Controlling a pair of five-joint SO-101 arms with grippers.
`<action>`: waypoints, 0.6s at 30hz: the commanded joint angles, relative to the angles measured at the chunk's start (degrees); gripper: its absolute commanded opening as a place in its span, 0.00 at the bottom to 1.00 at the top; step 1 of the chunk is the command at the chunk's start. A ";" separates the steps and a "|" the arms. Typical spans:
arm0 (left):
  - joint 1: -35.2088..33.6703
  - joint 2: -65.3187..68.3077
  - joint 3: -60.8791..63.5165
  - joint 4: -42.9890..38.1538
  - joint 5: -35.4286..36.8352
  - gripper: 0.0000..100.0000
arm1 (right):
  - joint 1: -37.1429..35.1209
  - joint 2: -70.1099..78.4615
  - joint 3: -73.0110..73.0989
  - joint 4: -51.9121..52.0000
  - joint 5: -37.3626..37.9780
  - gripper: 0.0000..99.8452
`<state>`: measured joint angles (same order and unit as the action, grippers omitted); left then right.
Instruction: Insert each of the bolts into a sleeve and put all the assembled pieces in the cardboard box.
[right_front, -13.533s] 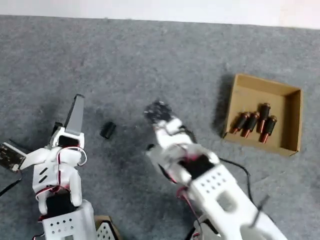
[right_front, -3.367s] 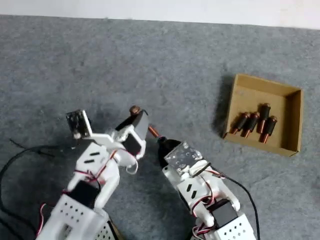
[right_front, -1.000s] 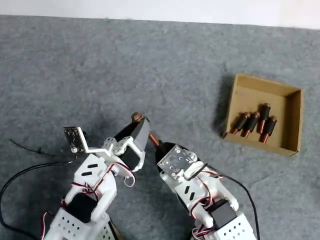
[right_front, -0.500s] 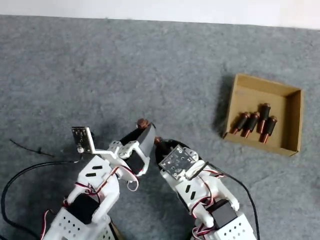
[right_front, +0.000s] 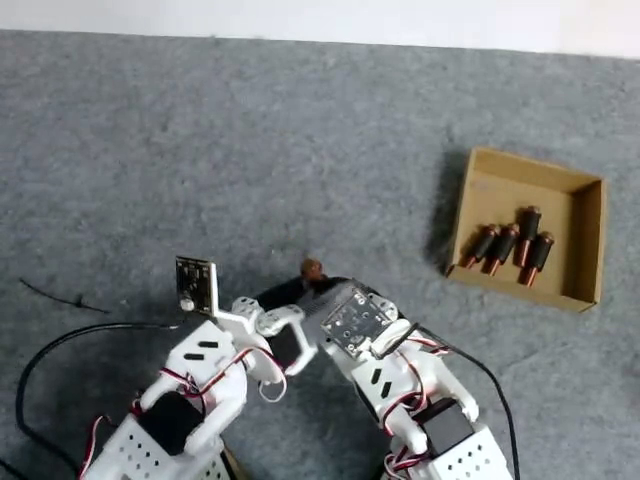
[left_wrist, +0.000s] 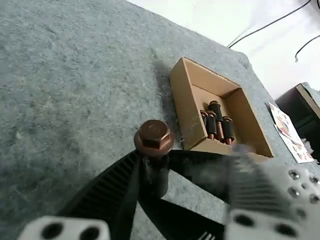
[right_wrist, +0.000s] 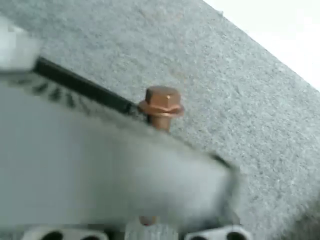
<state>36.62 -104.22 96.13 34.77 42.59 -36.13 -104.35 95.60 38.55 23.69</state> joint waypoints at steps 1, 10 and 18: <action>-4.35 -0.48 0.13 0.18 2.99 0.41 | 2.59 -0.92 5.49 -1.80 0.44 0.00; -25.54 -0.31 -2.33 -6.33 13.89 0.30 | 10.15 -0.92 5.49 -5.49 0.09 0.00; -25.89 -0.31 -1.45 -6.51 13.19 0.25 | 24.57 -0.92 4.97 -5.58 -0.79 0.00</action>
<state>11.21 -103.78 95.52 29.76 55.87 -18.64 -104.35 95.60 35.38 23.78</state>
